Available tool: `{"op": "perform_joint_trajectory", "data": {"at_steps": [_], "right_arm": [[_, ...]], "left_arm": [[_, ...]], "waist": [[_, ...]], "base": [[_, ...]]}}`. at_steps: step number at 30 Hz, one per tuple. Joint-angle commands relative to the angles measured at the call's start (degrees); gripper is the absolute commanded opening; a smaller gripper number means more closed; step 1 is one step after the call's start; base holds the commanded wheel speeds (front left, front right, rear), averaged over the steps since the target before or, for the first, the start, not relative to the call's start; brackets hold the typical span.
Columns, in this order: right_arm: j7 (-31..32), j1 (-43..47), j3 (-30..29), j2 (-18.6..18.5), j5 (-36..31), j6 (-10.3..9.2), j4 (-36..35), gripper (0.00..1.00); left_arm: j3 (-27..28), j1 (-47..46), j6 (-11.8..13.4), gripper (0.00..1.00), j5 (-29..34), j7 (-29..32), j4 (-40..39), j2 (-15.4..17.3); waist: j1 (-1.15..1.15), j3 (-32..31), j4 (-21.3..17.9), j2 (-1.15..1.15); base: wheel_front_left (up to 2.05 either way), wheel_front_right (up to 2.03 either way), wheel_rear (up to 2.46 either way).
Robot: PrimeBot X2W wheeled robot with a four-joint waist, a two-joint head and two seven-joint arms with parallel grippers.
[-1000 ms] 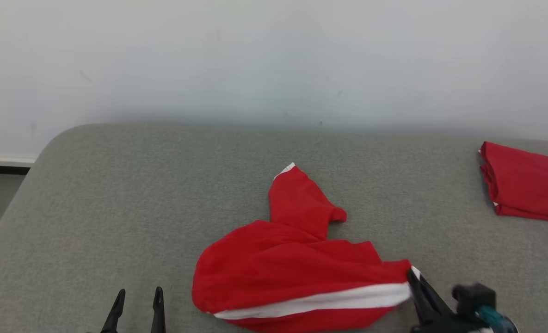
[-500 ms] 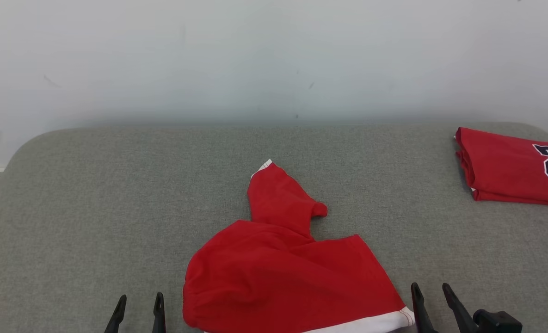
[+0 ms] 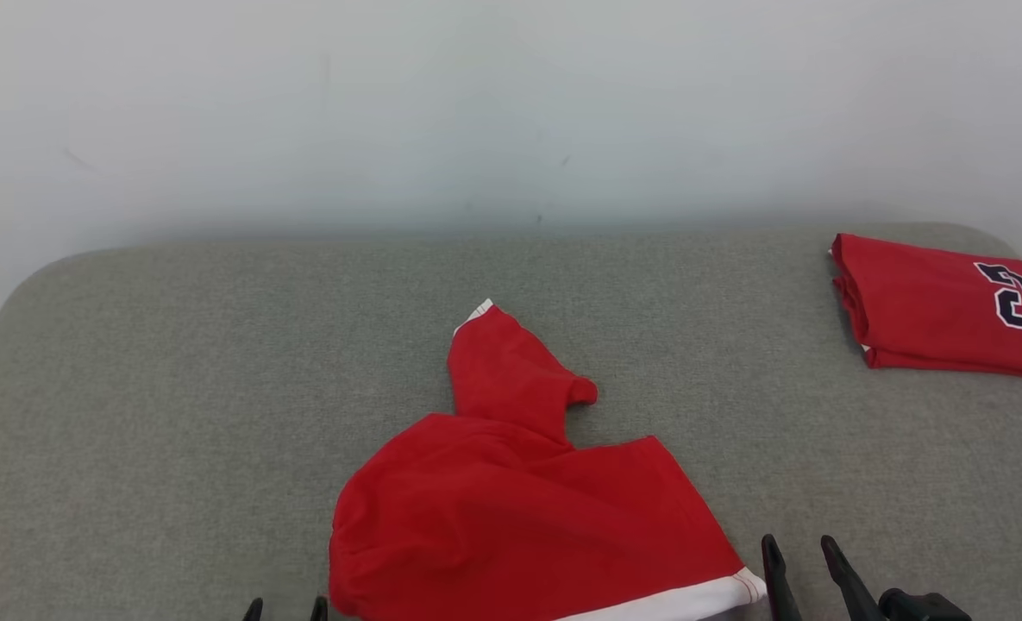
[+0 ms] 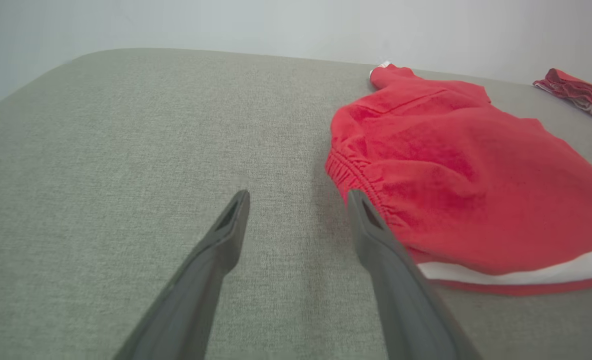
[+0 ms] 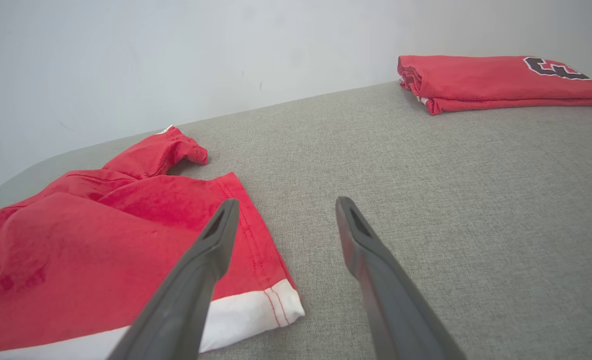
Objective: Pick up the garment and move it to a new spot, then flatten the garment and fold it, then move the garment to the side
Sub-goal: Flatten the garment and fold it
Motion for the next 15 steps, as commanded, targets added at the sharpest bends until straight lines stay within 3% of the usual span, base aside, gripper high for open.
{"op": "perform_joint_trajectory", "data": {"at_steps": [1, 11, 12, 13, 14, 15], "right_arm": [[-0.02, 0.06, 0.19, 0.34, -0.24, -0.16, -0.09, 1.0], [-0.12, -0.43, 0.37, 0.45, -0.46, -0.16, -0.05, 1.0], [-0.16, -0.51, 0.31, 0.46, -0.46, -0.16, -0.03, 1.0], [-0.2, -0.65, 0.34, 0.48, -0.48, -0.16, -0.03, 1.0], [-0.26, -0.78, 0.35, 0.48, -0.49, -0.16, -0.04, 1.0], [-0.27, -0.89, 0.5, 0.48, -0.55, -0.16, -0.08, 1.0]], "left_arm": [[-0.07, -0.44, -0.31, 1.0, -0.29, -0.07, 0.56, 0.21], [-3.36, -4.19, -3.84, 1.0, -1.16, 0.74, 6.39, -1.08], [-3.39, -4.73, -4.05, 0.45, -1.45, 0.64, 7.05, -0.96], [-3.35, -5.32, -4.31, 0.07, -1.69, 0.49, 7.74, -0.98], [-3.69, -5.89, -4.59, 0.0, -1.71, 0.48, 8.49, -0.94], [-3.82, -6.55, -4.74, 0.0, -1.89, 0.37, 9.07, -0.97]], "waist": [[0.0, 0.16, -0.44, 0.0], [0.0, 0.73, -3.42, 0.0], [0.0, 0.79, -3.63, 0.0], [0.0, 0.84, -3.89, 0.0], [0.0, 0.89, -4.13, 0.0], [0.0, 0.94, -4.39, 0.0]], "base": [[0.0, 0.0, 0.0], [0.0, 0.0, 0.0], [0.0, 0.0, 0.0], [0.0, 0.0, 0.0], [0.0, 0.0, 0.0], [0.0, 0.0, 0.0]]}}
